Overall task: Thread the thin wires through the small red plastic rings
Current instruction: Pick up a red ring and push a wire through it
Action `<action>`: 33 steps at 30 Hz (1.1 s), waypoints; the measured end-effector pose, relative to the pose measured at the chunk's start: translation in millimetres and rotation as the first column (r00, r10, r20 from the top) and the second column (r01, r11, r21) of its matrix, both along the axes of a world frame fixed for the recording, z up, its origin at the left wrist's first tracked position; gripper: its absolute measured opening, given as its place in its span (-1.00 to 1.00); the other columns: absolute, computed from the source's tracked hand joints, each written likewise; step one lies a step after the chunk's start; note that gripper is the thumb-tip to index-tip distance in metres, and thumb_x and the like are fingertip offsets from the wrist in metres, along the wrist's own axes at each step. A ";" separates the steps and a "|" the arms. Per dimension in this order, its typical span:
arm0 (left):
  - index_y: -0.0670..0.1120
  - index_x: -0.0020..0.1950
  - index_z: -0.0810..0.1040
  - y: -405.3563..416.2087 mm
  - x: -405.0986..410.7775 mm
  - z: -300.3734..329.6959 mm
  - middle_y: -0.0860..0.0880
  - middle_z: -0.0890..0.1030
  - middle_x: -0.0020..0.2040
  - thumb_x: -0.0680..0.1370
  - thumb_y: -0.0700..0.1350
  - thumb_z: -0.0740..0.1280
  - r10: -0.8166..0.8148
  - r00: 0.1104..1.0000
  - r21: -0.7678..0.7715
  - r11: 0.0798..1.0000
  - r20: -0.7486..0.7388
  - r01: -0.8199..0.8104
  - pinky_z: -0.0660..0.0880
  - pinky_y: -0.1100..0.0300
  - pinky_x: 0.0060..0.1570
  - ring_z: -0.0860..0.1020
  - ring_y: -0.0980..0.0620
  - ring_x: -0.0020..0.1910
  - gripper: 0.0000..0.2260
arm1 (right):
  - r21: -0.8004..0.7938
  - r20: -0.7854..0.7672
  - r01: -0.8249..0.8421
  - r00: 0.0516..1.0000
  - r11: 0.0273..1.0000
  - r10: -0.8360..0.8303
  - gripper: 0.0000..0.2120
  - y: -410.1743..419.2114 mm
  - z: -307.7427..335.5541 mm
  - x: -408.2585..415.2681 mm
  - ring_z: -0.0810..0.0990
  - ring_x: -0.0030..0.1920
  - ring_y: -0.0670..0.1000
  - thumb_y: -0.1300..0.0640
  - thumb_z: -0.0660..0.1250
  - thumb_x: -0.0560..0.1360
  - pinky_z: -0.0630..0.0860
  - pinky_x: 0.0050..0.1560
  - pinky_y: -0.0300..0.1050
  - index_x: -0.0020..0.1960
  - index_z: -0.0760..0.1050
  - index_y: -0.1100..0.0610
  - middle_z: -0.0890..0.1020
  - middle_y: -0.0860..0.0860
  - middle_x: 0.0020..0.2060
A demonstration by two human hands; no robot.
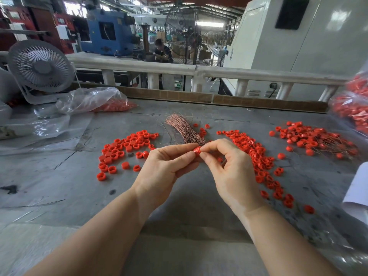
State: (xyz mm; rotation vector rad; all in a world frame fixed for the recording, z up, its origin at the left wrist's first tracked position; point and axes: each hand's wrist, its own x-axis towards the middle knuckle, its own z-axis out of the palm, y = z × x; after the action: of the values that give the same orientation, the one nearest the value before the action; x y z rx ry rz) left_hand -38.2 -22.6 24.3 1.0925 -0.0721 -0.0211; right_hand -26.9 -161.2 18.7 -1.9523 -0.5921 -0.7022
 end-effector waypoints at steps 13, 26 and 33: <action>-0.20 -0.07 0.63 -2.8 0.4 0.5 -0.13 0.68 -0.20 0.30 -0.23 0.36 0.026 0.999 0.056 0.998 0.043 -0.028 0.57 0.31 -0.23 0.65 0.05 -0.23 -0.77 | -0.014 0.031 0.012 0.999 1.000 -0.011 -0.95 -0.7 1.4 0.5 0.54 -0.20 -0.11 0.26 0.37 0.44 0.51 -0.14 -0.17 -0.16 0.58 0.15 0.59 -0.07 -0.25; -0.18 -0.09 0.64 -2.2 -0.5 -0.5 -0.14 0.69 -0.18 0.31 -0.21 0.37 0.044 0.997 0.090 0.995 0.070 -0.050 0.56 0.32 -0.24 0.66 0.03 -0.21 -0.79 | -0.001 0.011 -0.001 1.000 1.000 0.001 -0.94 -1.9 -0.3 2.2 0.54 -0.19 -0.15 0.26 0.37 0.44 0.45 -0.15 -0.35 -0.15 0.59 0.14 0.60 -0.09 -0.25; -0.14 -0.14 0.66 -1.8 -0.8 -0.6 -0.12 0.69 -0.19 0.30 -0.22 0.38 0.056 0.995 0.072 0.995 0.086 -0.062 0.56 0.32 -0.24 0.66 0.04 -0.22 -0.83 | 0.018 0.011 -0.014 1.000 1.000 0.014 -0.94 -0.9 -0.4 2.4 0.55 -0.19 -0.17 0.24 0.35 0.44 0.41 -0.15 -0.43 -0.14 0.60 0.13 0.61 -0.08 -0.24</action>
State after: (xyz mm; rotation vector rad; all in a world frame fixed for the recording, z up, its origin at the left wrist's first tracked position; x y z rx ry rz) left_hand -39.0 -24.4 23.7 1.1697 -0.1153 0.0755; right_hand -24.5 -162.1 18.4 -1.9272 -0.6036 -0.7075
